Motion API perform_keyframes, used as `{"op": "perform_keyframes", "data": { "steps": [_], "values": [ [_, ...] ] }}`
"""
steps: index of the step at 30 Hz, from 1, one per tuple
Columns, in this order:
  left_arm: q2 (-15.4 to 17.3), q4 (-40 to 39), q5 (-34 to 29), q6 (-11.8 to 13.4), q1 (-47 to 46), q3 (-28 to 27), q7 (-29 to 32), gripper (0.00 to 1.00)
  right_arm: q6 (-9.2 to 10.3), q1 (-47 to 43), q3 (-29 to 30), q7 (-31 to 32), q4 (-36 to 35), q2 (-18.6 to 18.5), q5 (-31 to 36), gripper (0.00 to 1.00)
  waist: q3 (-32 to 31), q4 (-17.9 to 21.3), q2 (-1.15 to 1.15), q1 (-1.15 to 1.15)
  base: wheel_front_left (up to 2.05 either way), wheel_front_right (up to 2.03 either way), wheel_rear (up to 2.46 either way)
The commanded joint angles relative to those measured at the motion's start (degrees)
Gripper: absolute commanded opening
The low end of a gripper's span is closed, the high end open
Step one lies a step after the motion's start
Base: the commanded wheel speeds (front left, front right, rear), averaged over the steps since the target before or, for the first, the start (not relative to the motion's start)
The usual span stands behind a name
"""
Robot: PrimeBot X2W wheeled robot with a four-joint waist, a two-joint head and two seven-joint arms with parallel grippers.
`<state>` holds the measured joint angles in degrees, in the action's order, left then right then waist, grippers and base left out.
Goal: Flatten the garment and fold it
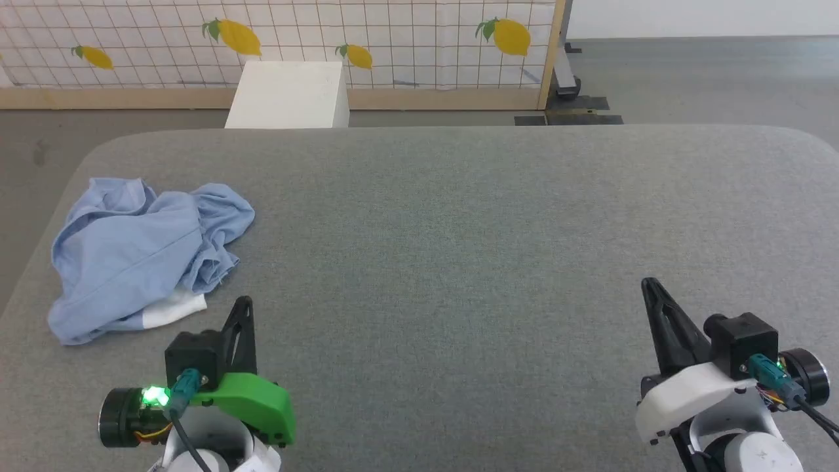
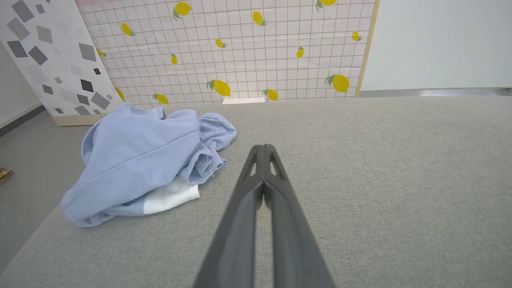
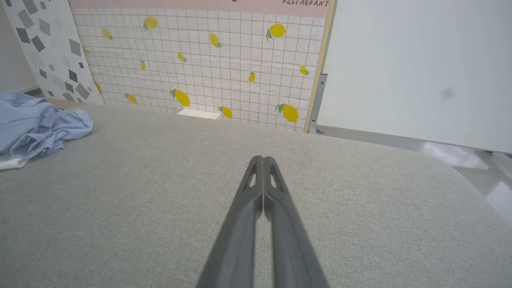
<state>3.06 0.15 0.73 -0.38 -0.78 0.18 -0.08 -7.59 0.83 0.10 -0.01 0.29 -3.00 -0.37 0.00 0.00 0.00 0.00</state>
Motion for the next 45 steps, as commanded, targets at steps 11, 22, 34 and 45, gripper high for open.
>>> {"op": "perform_keyframes", "data": {
  "steps": [11,22,34,45],
  "values": [
    [-0.18,-0.15,-0.73,0.38,0.78,-0.18,0.08,0.0,0.1,-0.83,-0.1,0.01,-0.29,0.13,0.37,0.0,0.0,0.0,0.0,0.0,0.0,0.0,0.0],
    [-0.18,-0.15,-0.73,0.38,0.78,-0.18,0.08,0.0,0.1,-0.83,-0.1,0.01,-0.29,0.13,0.37,0.0,0.0,0.0,0.0,0.0,0.0,0.0,0.0],
    [-0.18,-0.15,-0.73,0.38,0.78,-0.18,0.08,0.0,0.1,-0.83,-0.1,0.01,-0.29,0.13,0.37,0.0,0.0,0.0,0.0,0.0,0.0,0.0,0.0],
    [-0.18,-0.15,-0.73,0.38,0.78,-0.18,0.08,0.0,0.1,-0.83,-0.1,0.01,-0.29,0.13,0.37,0.0,0.0,0.0,0.0,0.0,0.0,0.0,0.0]
  ]
}}
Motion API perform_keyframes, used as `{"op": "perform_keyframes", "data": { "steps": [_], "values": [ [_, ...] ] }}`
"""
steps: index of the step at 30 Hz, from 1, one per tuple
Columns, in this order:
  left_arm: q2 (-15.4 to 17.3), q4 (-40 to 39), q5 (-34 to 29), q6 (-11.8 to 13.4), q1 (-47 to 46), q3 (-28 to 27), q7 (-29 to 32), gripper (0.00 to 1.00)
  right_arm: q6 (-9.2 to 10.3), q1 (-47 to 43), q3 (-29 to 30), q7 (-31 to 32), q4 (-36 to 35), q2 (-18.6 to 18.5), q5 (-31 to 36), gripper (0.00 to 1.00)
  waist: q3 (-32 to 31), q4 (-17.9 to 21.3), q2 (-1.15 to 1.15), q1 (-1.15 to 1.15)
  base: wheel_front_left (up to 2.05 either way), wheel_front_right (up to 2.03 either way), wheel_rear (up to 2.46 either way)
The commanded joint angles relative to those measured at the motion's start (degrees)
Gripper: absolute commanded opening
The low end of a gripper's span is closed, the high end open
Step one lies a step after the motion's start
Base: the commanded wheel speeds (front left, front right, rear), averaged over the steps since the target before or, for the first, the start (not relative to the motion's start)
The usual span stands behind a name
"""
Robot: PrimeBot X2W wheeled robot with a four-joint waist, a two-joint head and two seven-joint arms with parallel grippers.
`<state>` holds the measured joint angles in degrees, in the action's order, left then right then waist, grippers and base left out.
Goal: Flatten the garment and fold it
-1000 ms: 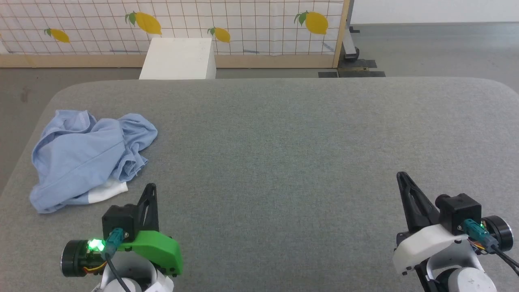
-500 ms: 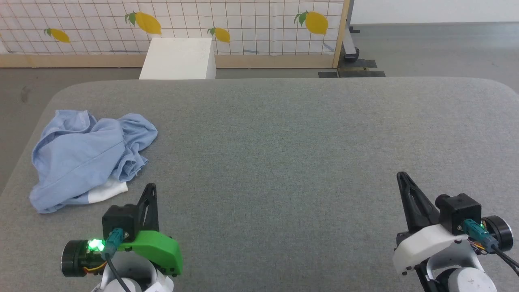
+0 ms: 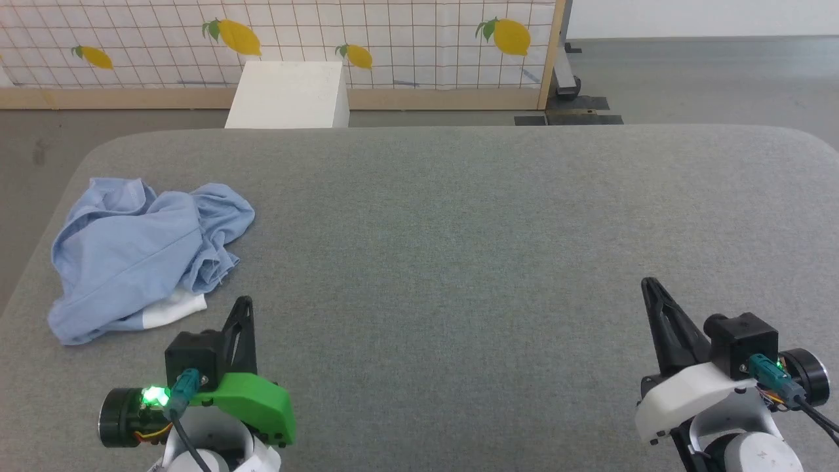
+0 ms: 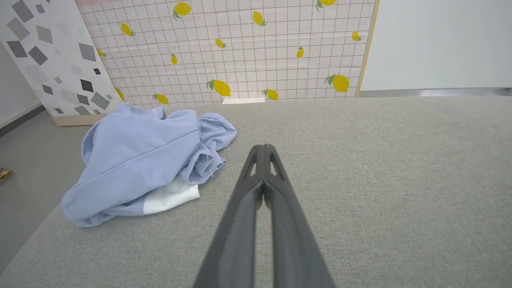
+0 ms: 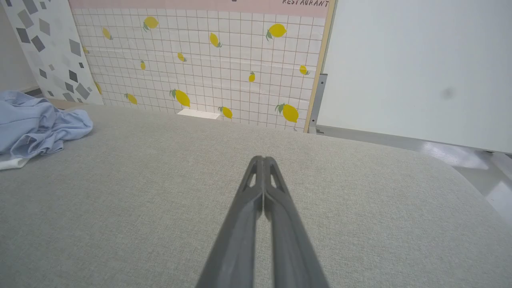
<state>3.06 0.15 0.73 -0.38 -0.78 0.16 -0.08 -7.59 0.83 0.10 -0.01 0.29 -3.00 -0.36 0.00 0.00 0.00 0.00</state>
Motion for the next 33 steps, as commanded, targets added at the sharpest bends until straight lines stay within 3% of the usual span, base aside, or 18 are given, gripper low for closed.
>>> {"op": "perform_keyframes", "data": {
  "steps": [1,19,20,33],
  "values": [
    [-0.18,-0.15,-0.73,0.38,0.78,-0.16,0.08,0.0,0.1,-0.83,-0.1,0.01,-0.29,0.13,0.36,0.0,0.0,0.0,0.0,0.0,0.0,0.0,0.0],
    [-0.18,-0.15,-0.73,0.38,0.78,-0.16,0.08,0.0,0.1,-0.83,-0.1,0.01,-0.29,0.13,0.36,0.0,0.0,0.0,0.0,0.0,0.0,0.0,0.0],
    [0.0,0.0,0.0,0.0,0.0,0.02,0.0,1.0,0.0,0.0,0.0,-0.01,0.0,0.0,-0.01,1.0,0.0,0.0,0.0,0.0,0.0,0.0,0.0],
    [0.0,0.88,0.81,0.05,-0.03,0.56,-1.07,1.0,0.01,-0.41,0.45,-1.09,0.72,-0.01,-1.56,1.0,0.0,-0.01,0.0,0.0,0.0,0.0,0.0]
  ]
}}
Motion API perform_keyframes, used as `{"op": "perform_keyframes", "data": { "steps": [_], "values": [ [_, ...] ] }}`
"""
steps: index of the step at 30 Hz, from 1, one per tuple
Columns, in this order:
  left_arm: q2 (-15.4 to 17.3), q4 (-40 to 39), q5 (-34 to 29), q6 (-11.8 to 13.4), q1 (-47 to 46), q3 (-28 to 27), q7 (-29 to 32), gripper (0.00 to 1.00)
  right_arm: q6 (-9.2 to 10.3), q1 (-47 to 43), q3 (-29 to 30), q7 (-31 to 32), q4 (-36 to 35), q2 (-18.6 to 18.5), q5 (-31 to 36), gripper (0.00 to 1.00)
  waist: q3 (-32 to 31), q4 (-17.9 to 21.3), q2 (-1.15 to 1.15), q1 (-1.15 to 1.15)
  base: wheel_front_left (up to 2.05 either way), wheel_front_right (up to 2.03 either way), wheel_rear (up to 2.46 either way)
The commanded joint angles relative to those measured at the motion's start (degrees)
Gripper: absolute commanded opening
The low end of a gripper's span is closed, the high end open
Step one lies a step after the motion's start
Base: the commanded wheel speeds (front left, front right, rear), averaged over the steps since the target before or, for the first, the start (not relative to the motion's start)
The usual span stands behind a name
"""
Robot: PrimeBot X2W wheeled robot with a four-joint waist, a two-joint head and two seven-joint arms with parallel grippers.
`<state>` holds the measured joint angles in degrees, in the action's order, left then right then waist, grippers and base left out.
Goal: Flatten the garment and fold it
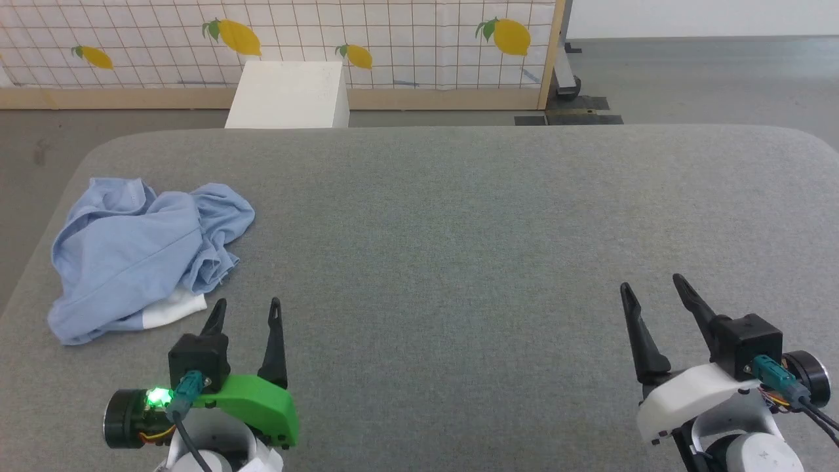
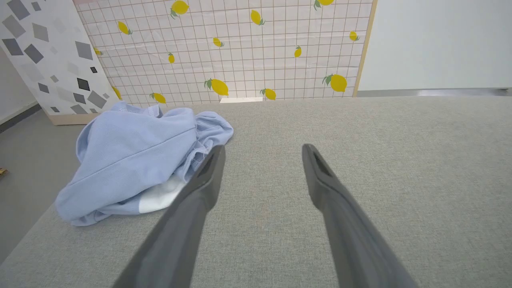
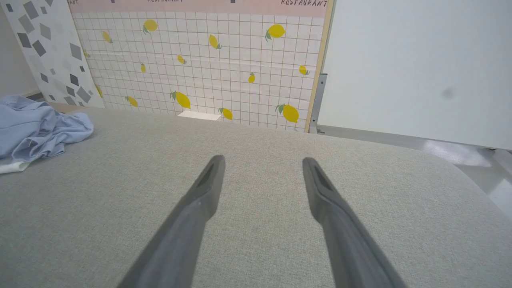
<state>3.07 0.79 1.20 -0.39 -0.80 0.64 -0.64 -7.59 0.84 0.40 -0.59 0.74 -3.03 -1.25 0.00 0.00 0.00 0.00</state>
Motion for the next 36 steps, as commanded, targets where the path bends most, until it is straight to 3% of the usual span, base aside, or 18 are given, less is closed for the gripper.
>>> {"op": "perform_keyframes", "data": {
  "steps": [1,23,36],
  "values": [
    [-0.01,0.35,0.38,0.07,-0.02,0.11,-0.61,1.0,0.01,-0.46,0.2,-0.61,0.33,0.01,-0.77,1.0,-0.01,-0.01,0.0,0.0,0.0,0.0,0.0],
    [0.08,2.52,1.31,0.27,-0.27,0.89,-3.2,1.0,0.02,-1.26,1.61,-3.2,1.91,0.04,-2.64,1.0,-0.16,-0.45,0.0,0.0,0.0,0.0,0.0],
    [0.46,3.15,1.96,0.81,-0.35,0.39,-4.74,1.0,0.03,-1.3,1.3,-4.75,2.88,0.05,-3.26,1.0,-0.12,-5.83,0.0,0.0,0.0,0.0,0.0]
  ]
}}
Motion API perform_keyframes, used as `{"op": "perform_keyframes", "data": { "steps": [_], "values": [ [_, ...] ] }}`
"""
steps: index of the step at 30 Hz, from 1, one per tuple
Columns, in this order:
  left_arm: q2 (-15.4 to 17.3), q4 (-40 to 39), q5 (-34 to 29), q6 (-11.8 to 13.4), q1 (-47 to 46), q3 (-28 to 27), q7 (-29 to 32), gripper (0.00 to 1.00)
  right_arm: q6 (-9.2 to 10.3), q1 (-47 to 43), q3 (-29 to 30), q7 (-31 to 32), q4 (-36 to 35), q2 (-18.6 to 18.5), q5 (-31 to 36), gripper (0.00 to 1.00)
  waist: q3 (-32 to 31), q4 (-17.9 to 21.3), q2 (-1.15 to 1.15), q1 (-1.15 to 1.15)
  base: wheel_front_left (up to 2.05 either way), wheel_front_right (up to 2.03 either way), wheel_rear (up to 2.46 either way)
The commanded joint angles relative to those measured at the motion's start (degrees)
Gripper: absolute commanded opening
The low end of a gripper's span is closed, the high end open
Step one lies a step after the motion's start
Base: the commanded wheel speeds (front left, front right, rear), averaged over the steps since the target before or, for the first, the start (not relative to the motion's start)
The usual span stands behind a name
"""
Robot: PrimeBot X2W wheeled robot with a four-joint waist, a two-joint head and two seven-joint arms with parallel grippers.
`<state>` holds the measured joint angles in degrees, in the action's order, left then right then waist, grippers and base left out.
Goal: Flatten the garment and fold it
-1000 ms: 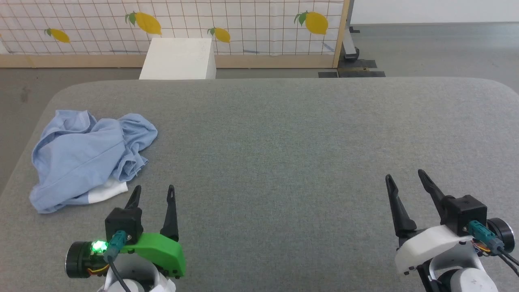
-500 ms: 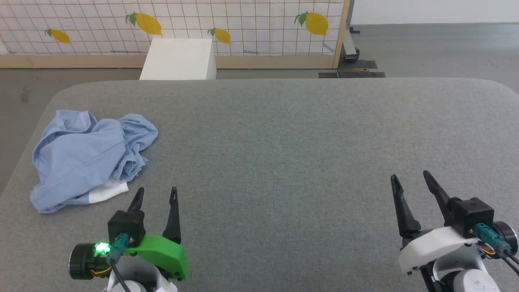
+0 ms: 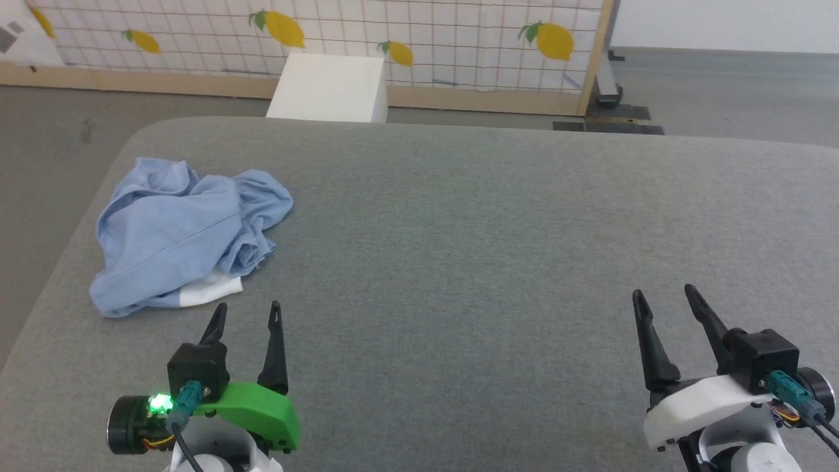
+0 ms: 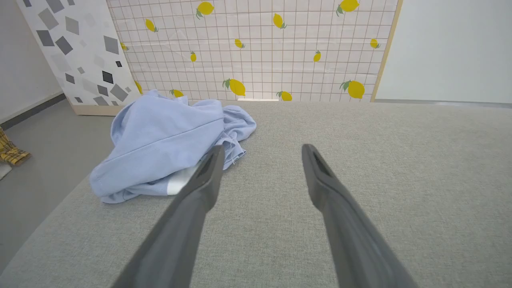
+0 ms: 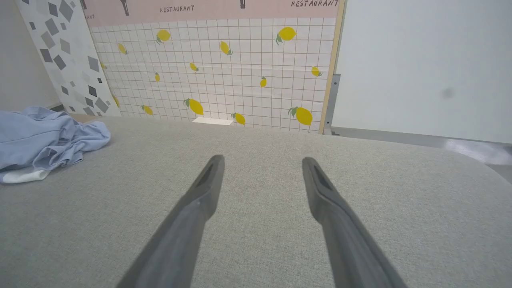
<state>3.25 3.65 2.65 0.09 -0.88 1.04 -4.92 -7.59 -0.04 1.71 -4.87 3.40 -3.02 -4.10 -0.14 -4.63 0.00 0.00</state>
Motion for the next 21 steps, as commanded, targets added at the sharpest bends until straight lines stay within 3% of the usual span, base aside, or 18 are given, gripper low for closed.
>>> {"op": "perform_keyframes", "data": {
  "steps": [1,21],
  "values": [
    [0.3,0.36,0.57,0.36,-0.23,-0.02,-0.6,1.0,0.04,-0.43,0.01,-0.59,0.37,0.04,-0.5,1.0,0.02,-1.9,0.0,0.0,0.0,0.0,0.0],
    [0.49,1.3,1.77,1.25,0.55,-0.7,-2.97,1.0,0.05,-0.51,-0.62,-2.98,3.29,0.07,-1.82,1.0,0.23,-15.4,0.0,0.0,0.0,0.0,0.0]
  ]
}}
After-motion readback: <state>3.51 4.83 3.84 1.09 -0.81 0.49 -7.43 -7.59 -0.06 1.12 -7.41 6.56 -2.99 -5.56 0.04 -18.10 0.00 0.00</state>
